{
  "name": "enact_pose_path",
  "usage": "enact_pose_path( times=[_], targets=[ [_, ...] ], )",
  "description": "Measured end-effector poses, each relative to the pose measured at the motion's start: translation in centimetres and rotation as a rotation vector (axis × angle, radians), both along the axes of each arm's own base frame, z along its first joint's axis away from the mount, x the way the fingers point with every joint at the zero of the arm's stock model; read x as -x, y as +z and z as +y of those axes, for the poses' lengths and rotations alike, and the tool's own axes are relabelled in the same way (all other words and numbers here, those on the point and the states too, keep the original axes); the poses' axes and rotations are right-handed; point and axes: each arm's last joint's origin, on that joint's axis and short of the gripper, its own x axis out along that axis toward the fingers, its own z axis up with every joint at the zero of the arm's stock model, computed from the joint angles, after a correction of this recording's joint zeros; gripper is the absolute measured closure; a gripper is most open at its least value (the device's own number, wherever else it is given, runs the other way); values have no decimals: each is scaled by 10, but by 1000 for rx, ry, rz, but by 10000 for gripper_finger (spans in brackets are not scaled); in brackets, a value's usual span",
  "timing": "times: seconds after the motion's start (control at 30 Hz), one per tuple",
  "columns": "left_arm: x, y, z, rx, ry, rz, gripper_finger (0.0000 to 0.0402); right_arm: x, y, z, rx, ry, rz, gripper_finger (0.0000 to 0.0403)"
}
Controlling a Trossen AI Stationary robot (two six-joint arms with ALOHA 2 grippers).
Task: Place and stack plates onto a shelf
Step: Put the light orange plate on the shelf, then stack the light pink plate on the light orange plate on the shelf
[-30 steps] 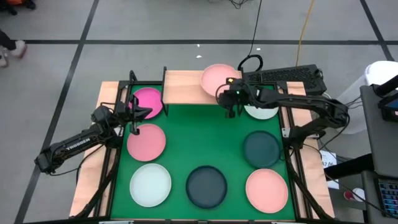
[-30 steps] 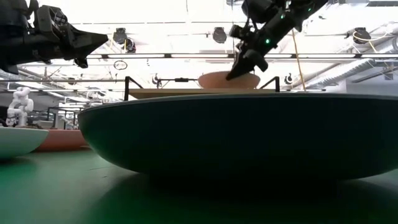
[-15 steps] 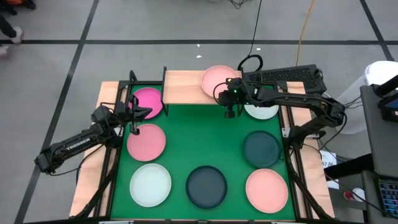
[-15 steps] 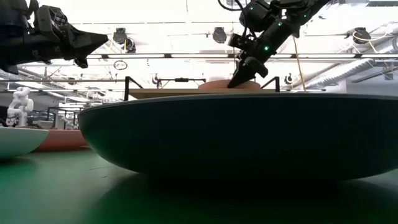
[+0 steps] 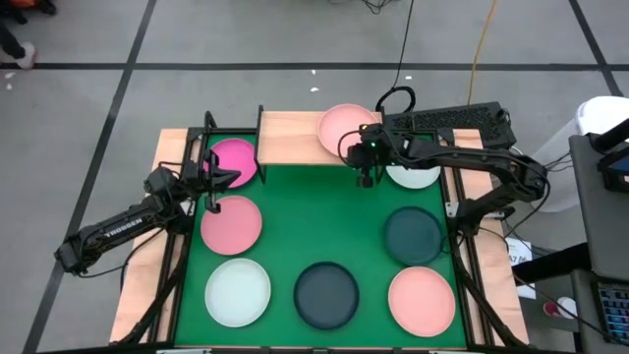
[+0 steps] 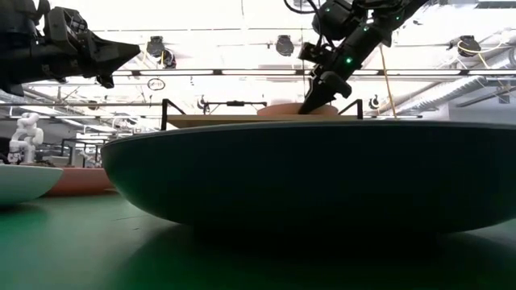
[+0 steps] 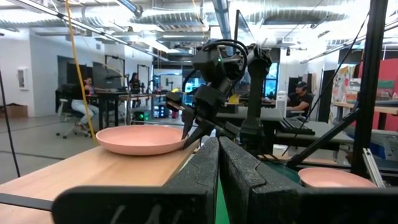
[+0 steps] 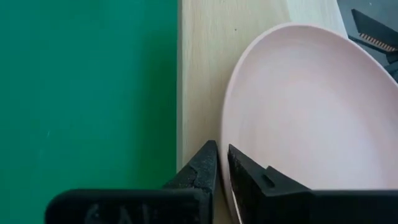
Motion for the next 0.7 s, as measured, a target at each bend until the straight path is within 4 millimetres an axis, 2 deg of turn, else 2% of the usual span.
enact_pose_path(
  times=[0.37,0.7],
  targets=[
    [0,0,0,0,0,0,382,12,24,10,9,39,-83,305],
    [0,0,0,0,0,0,382,42,80,61,-115,223,-399,293]
  ],
)
